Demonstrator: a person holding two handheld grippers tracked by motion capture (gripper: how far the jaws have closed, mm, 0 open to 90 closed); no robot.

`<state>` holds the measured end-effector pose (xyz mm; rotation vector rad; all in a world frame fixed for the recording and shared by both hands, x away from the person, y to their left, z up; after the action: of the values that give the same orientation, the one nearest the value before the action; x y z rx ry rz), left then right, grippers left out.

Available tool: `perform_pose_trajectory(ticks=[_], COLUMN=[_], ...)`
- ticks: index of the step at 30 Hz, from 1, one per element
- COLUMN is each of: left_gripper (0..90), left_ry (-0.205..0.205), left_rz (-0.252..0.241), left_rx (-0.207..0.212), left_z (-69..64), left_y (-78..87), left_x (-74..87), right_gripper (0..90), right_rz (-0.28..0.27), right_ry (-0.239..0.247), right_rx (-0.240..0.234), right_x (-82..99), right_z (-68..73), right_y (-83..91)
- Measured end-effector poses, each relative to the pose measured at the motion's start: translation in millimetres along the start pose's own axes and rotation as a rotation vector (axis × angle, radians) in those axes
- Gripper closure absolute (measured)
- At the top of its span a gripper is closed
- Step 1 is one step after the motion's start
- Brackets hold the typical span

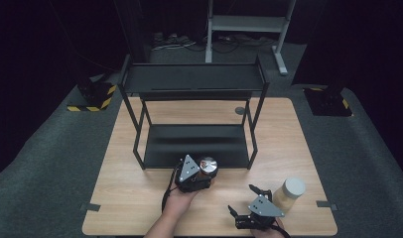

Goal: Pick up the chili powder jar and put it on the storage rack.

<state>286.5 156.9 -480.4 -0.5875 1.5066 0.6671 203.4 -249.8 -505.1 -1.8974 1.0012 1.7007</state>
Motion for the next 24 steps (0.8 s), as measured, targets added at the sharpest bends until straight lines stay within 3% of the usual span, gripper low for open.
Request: perform_pose_trajectory(ticks=[13,20,24], left_gripper=[34.7,34.7,34.6], left_ry=[0.016,-0.013,-0.004], left_rz=[-0.044,-0.054,-0.069], left_rx=[-0.054,-0.085,-0.092], left_z=[6.4,8.5,11.1], left_y=[39.4,64.2,74.7], left_x=[-23.6,-42.7,-49.4], right_gripper=[0.2,0.2,0.2], right_rz=[0.031,0.049,0.049], right_ry=[0.01,0.0,0.001], right_rx=[0.006,0.005,0.001], right_x=[-3.8,-5.8,-5.7], right_z=[1.6,0.1,-0.3], right_y=[-3.6,-5.1,-4.7])
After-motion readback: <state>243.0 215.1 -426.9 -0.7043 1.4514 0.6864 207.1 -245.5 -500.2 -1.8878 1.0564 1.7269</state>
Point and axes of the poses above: each handheld gripper's, and its own axes: y roughly backward along the jaws, x roughly out of its underside, z roughly to its left, the point moved 3 cm from there along -y, roughly forward along the jaws, and after that the axes turned 13 degrees about -z, right-handed, at the moved point
